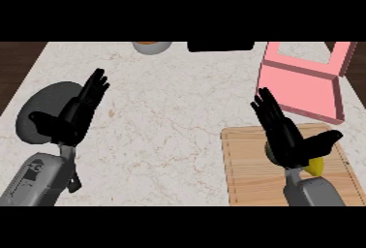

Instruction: Pick the squash from the cutting board and place it in the cardboard box

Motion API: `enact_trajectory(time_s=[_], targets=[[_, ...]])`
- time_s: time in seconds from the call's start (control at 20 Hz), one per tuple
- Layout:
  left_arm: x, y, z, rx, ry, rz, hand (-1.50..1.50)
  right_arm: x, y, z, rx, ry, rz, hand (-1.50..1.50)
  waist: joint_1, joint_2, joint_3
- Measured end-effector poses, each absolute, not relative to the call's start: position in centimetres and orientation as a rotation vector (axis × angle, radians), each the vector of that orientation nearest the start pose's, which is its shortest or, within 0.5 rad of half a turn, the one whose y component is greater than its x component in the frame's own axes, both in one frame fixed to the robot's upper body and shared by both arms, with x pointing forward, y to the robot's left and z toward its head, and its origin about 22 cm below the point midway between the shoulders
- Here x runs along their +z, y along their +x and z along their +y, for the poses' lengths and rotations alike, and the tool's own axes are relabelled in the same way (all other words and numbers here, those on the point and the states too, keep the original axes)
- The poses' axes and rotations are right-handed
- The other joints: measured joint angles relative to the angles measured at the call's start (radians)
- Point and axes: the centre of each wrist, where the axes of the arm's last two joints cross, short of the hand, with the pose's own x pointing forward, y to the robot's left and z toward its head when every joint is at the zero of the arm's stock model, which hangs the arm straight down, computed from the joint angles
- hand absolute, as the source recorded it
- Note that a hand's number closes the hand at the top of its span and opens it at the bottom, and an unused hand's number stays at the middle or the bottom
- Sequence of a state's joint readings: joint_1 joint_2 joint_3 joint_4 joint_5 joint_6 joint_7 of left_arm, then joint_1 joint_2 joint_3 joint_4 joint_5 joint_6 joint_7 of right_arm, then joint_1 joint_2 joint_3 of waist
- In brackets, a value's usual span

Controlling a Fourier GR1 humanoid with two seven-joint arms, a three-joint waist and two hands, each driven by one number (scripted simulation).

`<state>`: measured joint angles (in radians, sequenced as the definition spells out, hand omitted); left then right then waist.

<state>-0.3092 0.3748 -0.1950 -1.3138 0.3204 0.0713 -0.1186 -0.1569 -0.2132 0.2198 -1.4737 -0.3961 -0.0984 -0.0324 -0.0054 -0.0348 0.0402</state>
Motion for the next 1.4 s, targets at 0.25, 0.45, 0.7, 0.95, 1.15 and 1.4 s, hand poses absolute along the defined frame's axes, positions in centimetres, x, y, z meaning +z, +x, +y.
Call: enact_trajectory(time_s=[0.25,0.45,0.7,0.95,1.15,1.4], targets=[[1.6,29.8,28.9,-0.099,0.149,-1.576,0.00,3.1,26.6,-26.3,0.002,-0.089,-1.710,1.50,-0.013,0.016,-0.030],[-0.7,28.1,30.7,-0.004,0.253,-1.468,0.00,3.0,25.0,-32.6,0.134,-0.572,-1.658,1.50,-0.035,0.025,-0.049],[-2.7,26.6,30.2,0.069,0.307,-1.398,0.00,0.7,20.6,-34.0,0.090,-0.960,-1.627,-1.50,-0.041,0.025,-0.044],[-3.4,25.8,29.5,0.082,0.320,-1.377,0.00,1.3,15.9,-33.7,0.188,-1.147,-1.537,-1.50,-0.028,0.028,-0.045],[-2.9,26.0,28.9,0.076,0.316,-1.381,0.00,4.1,13.9,-32.9,0.242,-1.168,-1.411,-1.50,-0.016,0.031,-0.045],[-2.8,26.0,28.3,0.069,0.317,-1.381,0.00,8.7,13.5,-31.1,0.317,-1.135,-1.271,-1.50,-0.002,0.034,-0.045]])
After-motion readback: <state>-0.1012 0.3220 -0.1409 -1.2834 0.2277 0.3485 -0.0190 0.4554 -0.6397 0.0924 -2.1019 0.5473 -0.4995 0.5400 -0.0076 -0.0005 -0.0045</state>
